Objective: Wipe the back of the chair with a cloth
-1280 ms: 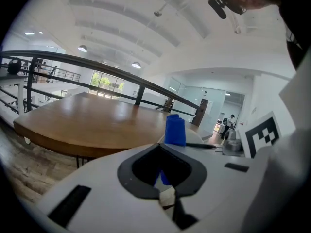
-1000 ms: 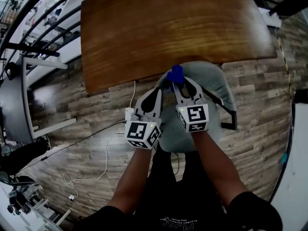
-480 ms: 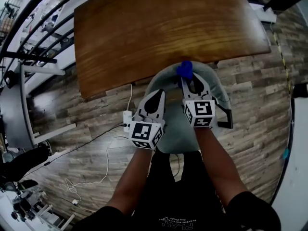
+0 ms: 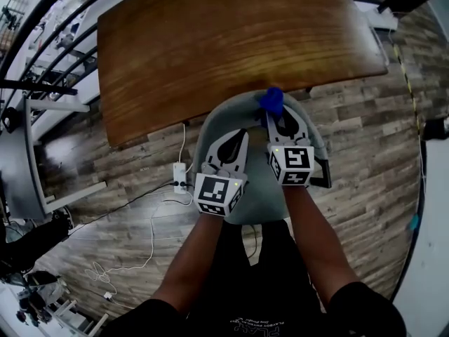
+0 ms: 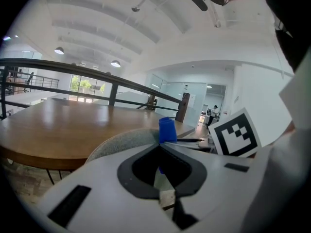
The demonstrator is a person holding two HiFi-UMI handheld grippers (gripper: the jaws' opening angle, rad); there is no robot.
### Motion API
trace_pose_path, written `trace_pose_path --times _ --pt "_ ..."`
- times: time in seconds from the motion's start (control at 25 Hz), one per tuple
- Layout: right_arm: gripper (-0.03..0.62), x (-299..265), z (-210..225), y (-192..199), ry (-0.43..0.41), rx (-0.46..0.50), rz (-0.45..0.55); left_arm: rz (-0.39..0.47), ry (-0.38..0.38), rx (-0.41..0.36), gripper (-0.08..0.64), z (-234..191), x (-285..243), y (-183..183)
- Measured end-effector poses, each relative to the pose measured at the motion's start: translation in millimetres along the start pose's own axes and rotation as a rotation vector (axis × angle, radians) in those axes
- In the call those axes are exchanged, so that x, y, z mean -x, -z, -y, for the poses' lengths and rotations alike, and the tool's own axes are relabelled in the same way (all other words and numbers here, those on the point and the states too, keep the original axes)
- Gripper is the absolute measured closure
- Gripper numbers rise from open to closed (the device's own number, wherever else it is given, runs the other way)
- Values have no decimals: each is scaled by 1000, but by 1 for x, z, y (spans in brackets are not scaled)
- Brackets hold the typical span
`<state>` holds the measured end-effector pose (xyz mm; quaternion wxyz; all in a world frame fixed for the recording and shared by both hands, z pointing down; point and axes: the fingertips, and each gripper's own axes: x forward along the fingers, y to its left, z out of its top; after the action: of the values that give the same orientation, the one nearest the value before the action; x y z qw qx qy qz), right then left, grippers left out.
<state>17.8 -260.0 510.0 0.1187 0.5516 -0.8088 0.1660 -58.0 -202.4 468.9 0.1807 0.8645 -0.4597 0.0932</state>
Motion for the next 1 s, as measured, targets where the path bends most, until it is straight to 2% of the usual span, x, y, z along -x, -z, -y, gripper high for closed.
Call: trace_pose_path --times 0.32,0.68,0.84,1.0 --pt "483 18 41 12 71 -9 5 -24 21 -1 554 23 -10 15" --pt "483 31 67 15 158 0 21 -30 4 29 554 20 -11 29" --pt "483 42 40 11 101 73 80 -20 -13 37 554 16 -6 35" --pt "483 35 -1 21 3 119 88 0 -82 53 554 -6 8 43"
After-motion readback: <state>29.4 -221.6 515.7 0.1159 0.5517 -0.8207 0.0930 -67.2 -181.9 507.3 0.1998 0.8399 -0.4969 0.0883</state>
